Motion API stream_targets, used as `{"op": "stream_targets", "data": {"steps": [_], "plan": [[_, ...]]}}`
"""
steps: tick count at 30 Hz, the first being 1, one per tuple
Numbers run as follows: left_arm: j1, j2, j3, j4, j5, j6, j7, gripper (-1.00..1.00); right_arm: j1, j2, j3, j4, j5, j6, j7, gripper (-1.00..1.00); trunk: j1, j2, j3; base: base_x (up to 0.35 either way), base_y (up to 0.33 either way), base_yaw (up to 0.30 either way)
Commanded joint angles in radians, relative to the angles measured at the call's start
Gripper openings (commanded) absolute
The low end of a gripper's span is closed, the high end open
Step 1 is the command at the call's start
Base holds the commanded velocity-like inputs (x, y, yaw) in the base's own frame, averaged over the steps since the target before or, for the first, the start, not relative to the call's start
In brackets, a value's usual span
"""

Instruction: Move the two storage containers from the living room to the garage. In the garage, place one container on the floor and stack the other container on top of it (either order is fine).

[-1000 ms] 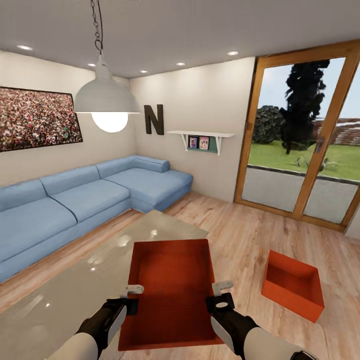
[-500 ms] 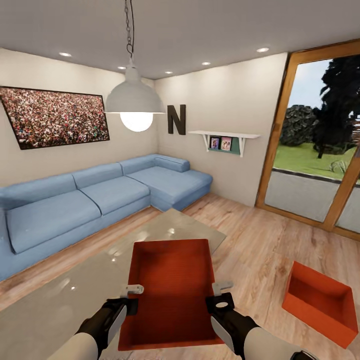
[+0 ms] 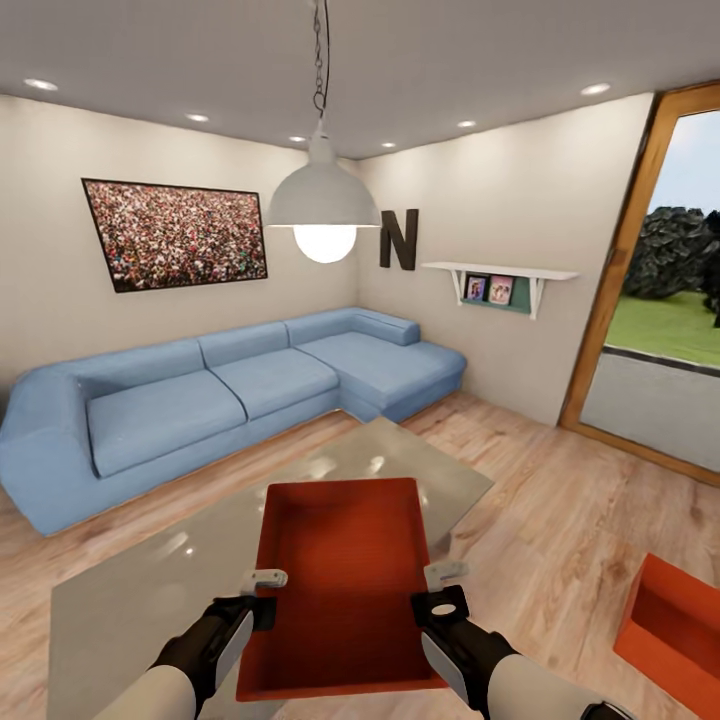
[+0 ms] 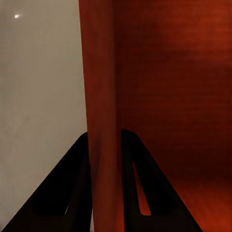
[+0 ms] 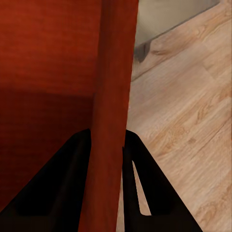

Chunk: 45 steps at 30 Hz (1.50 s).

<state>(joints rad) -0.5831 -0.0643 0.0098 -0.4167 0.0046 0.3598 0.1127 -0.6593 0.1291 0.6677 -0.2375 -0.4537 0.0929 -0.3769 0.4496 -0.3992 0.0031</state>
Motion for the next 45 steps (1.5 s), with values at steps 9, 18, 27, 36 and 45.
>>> {"op": "stream_targets", "data": {"steps": [9,18,27,36,45], "plan": [[0.000,-0.002,-0.002,0.000,0.015,0.004,0.002,-1.00,0.000,0.007,0.007,-0.022,-0.002,0.007,-0.002,-1.00,0.000,-0.001,0.000,0.000,0.000,0.286],[0.000,-0.002,-0.002,-0.001,0.015,0.004,0.002,-1.00,0.000,0.007,0.007,-0.022,-0.002,0.007,-0.002,-1.00,0.000,-0.001,0.000,0.000,0.000,0.286],[0.000,-0.002,-0.002,-0.001,0.015,0.004,0.002,-1.00,0.000,0.007,0.007,-0.022,-0.002,0.007,-0.002,-1.00,0.000,-0.001,0.000,0.000,0.000,0.286],[0.000,-0.002,-0.002,-0.001,0.015,0.004,0.002,-1.00,0.000,0.007,0.007,-0.022,-0.001,0.007,-0.002,-1.00,0.000,-0.001,0.000,0.000,0.000,0.286],[0.000,-0.002,-0.002,-0.001,0.015,0.004,0.002,-1.00,0.000,0.007,0.007,-0.022,-0.001,0.007,-0.002,-1.00,0.000,-0.001,0.000,0.000,0.000,0.286]]}}
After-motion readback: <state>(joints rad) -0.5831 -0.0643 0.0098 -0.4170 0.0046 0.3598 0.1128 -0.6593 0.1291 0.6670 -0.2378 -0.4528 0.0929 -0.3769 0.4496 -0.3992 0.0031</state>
